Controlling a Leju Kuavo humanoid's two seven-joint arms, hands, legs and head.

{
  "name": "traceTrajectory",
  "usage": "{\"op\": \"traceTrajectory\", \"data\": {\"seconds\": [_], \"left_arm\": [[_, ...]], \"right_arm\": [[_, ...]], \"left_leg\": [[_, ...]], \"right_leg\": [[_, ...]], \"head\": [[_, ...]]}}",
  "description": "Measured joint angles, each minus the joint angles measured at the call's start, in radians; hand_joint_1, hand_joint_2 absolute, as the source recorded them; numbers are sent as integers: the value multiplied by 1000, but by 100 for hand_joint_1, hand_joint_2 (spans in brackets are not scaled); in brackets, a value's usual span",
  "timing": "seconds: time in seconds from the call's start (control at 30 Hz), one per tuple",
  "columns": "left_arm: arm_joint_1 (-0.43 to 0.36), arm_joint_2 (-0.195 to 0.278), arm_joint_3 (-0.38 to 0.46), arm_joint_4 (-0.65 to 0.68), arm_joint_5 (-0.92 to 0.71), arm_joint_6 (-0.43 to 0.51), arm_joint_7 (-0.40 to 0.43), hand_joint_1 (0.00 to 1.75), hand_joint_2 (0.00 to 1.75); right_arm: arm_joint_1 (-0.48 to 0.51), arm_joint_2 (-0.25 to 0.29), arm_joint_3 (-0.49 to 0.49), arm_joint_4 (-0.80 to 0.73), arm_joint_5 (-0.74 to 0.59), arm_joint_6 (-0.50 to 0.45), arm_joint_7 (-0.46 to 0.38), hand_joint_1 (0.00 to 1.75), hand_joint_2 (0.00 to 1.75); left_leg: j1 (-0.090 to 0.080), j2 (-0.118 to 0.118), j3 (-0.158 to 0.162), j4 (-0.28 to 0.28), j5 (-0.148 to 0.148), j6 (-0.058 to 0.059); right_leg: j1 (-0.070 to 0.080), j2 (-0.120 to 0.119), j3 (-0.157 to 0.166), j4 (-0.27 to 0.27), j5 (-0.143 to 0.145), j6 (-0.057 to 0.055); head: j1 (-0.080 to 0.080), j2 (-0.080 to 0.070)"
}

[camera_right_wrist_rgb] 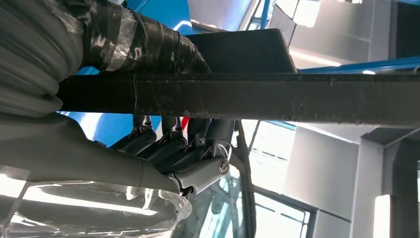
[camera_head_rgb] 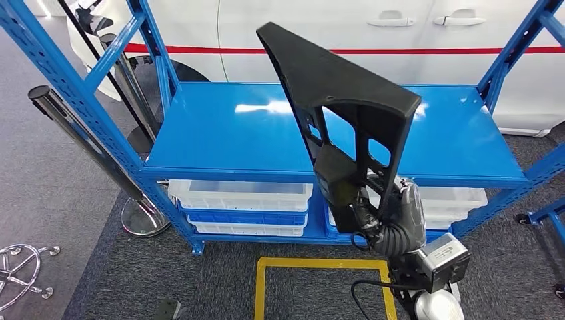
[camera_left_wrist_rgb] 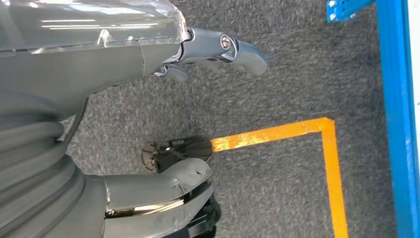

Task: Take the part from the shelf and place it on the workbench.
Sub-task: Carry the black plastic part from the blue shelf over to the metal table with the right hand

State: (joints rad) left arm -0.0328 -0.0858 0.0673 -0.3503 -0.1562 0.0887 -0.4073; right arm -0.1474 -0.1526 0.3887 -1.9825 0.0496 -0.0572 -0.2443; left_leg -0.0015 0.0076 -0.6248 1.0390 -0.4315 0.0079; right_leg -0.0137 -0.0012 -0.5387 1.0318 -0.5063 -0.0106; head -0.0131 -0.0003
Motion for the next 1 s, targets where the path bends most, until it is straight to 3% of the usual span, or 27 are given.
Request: {"op": "traceTrajectory", "data": {"seconds": [0.07, 0.13, 0.17, 0.2, 0.23, 0.33, 0.4, 0.5, 0.57, 0.63, 0.67, 0.7, 0.73, 0.83, 0.9, 1.0], "left_arm": [[0, 0, -5, 4, -14, -1, 7, 0, 175], [-2, -1, -14, 7, -27, -3, 17, 0, 175], [-3, -2, -19, 7, -31, -4, 22, 0, 175], [-4, -2, -24, 8, -34, -5, 26, 0, 175], [-5, -2, -27, 8, -36, -7, 28, 0, 175], [-16, -2, -33, 8, -42, -10, 34, 0, 175], [-24, -3, -39, 7, -44, -7, 43, 0, 175], [-33, -10, -51, 7, -50, 1, 55, 0, 175], [-40, -15, -55, 7, -51, 3, 58, 0, 175], [-44, -18, -58, 5, -52, 3, 60, 0, 175], [-44, -19, -60, 5, -52, 2, 61, 0, 175], [-44, -20, -62, 5, -53, 2, 62, 0, 175], [-44, -20, -64, 5, -53, 2, 63, 0, 175], [-45, -21, -71, 1, -52, 3, 65, 0, 175], [-45, -20, -74, -2, -49, 5, 66, 0, 175], [-42, -18, -76, -4, -42, 6, 69, 0, 175]], "right_arm": [[-9, 8, 0, 1, 1, 1, 1, 175, 175], [-12, 21, 4, 2, 2, 1, 4, 175, 175], [-13, 26, 6, 4, 3, 1, 5, 175, 175], [-14, 30, 8, 6, 4, 1, 7, 175, 175], [-14, 33, 9, 7, 4, 0, 8, 175, 175], [-18, 40, 16, 8, 5, 1, 8, 175, 175], [-24, 44, 27, 11, 3, 3, 6, 175, 175], [-30, 47, 44, 17, -3, 7, 4, 175, 175], [-38, 47, 52, 22, -5, 10, 3, 175, 175], [-47, 47, 60, 28, -9, 12, 2, 175, 175], [-49, 47, 64, 32, -11, 14, 2, 175, 175], [-51, 47, 69, 36, -13, 15, 1, 175, 175], [-54, 47, 75, 40, -14, 16, 1, 175, 175], [-69, 47, 94, 51, -21, 20, -2, 175, 175], [-80, 46, 110, 59, -31, 22, -7, 175, 175], [-97, 46, 133, 72, -59, 29, -22, 175, 175]], "left_leg": [[5, -2, -30, 72, -64, -13], [8, -2, -71, 196, -143, -22], [9, -2, -81, 241, -163, -24], [10, -2, -76, 256, -163, -23], [9, -2, -51, 230, -145, -20], [2, -5, 78, 32, -79, 7], [-6, -8, 114, -37, -69, 20], [-6, -5, 115, -65, -41, 32], [2, -1, 109, -84, -19, 41], [2, 2, 89, -81, -7, 44], [2, 3, 78, -75, -3, 42], [3, 3, 65, -68, 0, 40], [5, 3, 53, -59, 3, 38], [11, 3, 16, -22, 5, 24], [9, 2, -1, -4, 8, 11], [10, 0, -13, 6, 13, -6]], "right_leg": [[-2, -3, -14, -2, 14, -15], [0, -4, -32, -1, 27, -19], [1, -4, -41, 0, 33, -19], [2, -4, -49, 1, 38, -19], [4, -4, -56, 1, 43, -19], [7, -4, -66, 2, 55, -13], [3, -6, -71, 0, 65, -2], [0, -5, -75, -6, 70, 16], [0, -3, -96, 45, 16, 24], [-2, -1, -137, 166, -65, 31], [-4, -1, -153, 221, -89, 35], [-7, -1, -154, 249, -92, 39], [-10, -1, -137, 240, -77, 44], [-17, -2, -28, 74, -18, 54], [-12, 1, -4, 24, -18, 44], [-10, 2, -20, 26, -5, 15]], "head": [[0, 0], [-1, 0], [-1, 0], [-1, 0], [-1, 0], [0, 0], [-1, 0], [0, 0], [0, 0], [1, 0], [1, 0], [1, 0], [1, 0], [1, 0], [0, 0], [-1, 0]]}}
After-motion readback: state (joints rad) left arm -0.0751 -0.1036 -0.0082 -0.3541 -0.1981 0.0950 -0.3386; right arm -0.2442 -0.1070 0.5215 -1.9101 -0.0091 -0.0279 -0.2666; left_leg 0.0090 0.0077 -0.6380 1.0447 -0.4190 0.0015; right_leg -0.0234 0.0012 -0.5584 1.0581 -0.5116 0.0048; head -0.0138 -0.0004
